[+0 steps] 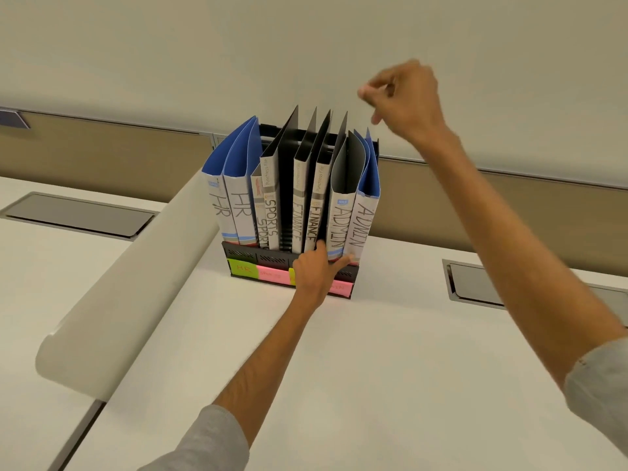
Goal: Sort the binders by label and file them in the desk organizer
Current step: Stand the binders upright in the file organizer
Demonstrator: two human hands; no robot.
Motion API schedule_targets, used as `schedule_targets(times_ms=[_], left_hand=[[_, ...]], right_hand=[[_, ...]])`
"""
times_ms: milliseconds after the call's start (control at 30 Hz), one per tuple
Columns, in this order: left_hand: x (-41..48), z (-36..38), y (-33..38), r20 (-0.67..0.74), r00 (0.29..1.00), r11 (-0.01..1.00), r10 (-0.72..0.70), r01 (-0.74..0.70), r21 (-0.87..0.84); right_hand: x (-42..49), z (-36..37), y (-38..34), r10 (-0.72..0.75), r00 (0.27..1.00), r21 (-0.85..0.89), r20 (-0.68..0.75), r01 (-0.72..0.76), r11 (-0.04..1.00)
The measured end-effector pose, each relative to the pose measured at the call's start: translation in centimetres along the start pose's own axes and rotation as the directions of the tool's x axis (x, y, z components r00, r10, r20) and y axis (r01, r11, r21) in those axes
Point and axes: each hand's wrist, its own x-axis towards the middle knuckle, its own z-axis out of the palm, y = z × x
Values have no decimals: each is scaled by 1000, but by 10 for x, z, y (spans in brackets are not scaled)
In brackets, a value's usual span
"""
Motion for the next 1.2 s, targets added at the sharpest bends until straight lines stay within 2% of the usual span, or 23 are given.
schedule_targets(times_ms=[67,133,200,267,400,567,733,900,1033,1067,1133,1200], left_hand=[[-3,-2,7,-29,999,1000,-13,12,-17],[-5,-1,13,-51,998,998,-37,35,-44],[-5,0,18,-40,998,996,-56,53,-65],[-2,1,20,-33,997,996,-65,62,-72],[2,3,16,-31,997,996,-75,73,-58],[3,2,16,-21,999,998,-50,51,31],[0,5,4,-11,1000,989,3,-2,148],[3,10,3,23,1000,985,16,-20,171],[6,15,3,9,1000,989,13,-15,147],[7,15,3,31,999,990,19,-23,139],[8,14,1,51,998,989,35,-42,142],[7,10,5,38,999,993,33,-37,109]], right_hand=[[-32,30,29,98,985,-97,143,-85,992],[-57,51,54,142,962,-153,233,-107,982],[-71,61,66,133,962,-210,237,-83,974],[-81,66,73,130,962,-186,242,-86,979],[-96,64,79,50,932,-297,359,63,953],[-97,63,72,-18,975,-270,223,79,960],[-89,63,65,26,968,-233,248,34,972],[-84,63,60,56,969,-201,240,-7,980],[-61,39,43,33,995,35,99,-37,999],[-56,31,40,28,994,68,110,-36,997],[-55,25,39,34,986,74,165,-47,996],[-63,33,42,39,991,29,131,-44,999]])
